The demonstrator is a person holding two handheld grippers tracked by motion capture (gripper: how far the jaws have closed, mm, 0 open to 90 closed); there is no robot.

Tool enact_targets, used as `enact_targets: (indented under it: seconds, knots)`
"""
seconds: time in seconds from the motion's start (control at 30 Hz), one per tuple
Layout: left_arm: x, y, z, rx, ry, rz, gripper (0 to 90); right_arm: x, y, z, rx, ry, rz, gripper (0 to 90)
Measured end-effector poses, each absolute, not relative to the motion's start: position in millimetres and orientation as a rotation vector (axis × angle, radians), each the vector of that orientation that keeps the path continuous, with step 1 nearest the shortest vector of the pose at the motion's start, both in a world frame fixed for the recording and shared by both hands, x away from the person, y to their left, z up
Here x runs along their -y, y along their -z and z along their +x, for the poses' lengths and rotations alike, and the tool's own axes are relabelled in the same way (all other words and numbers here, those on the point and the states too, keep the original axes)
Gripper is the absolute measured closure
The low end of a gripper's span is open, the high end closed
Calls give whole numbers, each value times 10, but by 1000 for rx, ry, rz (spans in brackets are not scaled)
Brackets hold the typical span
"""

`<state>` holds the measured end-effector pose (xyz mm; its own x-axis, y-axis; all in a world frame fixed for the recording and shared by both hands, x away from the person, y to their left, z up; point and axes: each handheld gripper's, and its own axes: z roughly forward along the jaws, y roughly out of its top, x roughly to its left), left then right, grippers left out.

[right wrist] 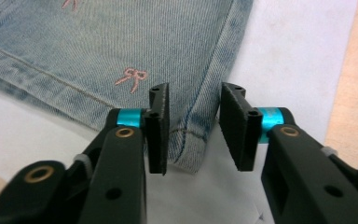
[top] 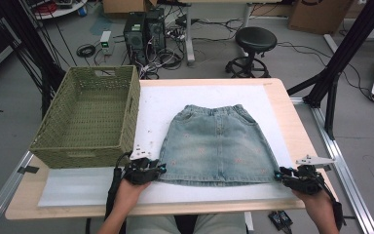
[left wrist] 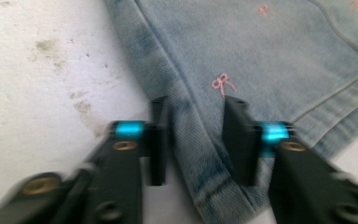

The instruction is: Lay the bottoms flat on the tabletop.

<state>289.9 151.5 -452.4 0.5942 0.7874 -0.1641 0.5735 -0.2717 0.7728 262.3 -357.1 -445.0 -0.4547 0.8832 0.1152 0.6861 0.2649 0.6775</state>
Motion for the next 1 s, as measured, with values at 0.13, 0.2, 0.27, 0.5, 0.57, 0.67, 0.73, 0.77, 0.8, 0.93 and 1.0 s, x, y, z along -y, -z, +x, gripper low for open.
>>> enact_targets:
  seconds: [0.13, 0.2, 0.27, 0.5, 0.57, 0.67, 0.73, 0.77, 0.8, 0.93, 1.0]
  knots:
    - [-1503, 4512, 2875, -1061, -336, 1981, 832, 3571, 4443, 2583, -2258, -991, 1435, 633]
    - [-1542, 4495, 2883, -1066, -320, 1955, 756, 3556, 4411, 2569, -2233, -1015, 1438, 545]
    - [-1581, 4450, 2893, -1065, -329, 1921, 645, 3516, 4357, 2564, -2197, -1065, 1407, 507]
    - [-1641, 4309, 2986, -984, -359, 1790, 464, 3049, 4215, 2737, -2209, -1218, 1240, 494]
    - [-1634, 4284, 3020, -966, -375, 1769, 436, 2855, 4227, 2802, -2263, -1223, 1199, 509]
    - [-1630, 4250, 3070, -944, -398, 1748, 389, 2586, 4254, 2896, -2339, -1222, 1142, 533]
    - [-1631, 4239, 3094, -943, -401, 1741, 389, 2406, 4274, 2947, -2400, -1234, 1112, 552]
    - [-1637, 4233, 3102, -947, -404, 1737, 389, 2340, 4282, 2955, -2424, -1230, 1097, 569]
    - [-1638, 4235, 3108, -949, -402, 1730, 390, 2232, 4305, 2973, -2471, -1224, 1070, 581]
    - [-1664, 4241, 3104, -961, -405, 1740, 399, 1985, 4431, 2993, -2564, -1113, 1037, 700]
    - [-1685, 4243, 3095, -962, -404, 1744, 402, 1957, 4453, 2969, -2543, -1084, 1013, 765]
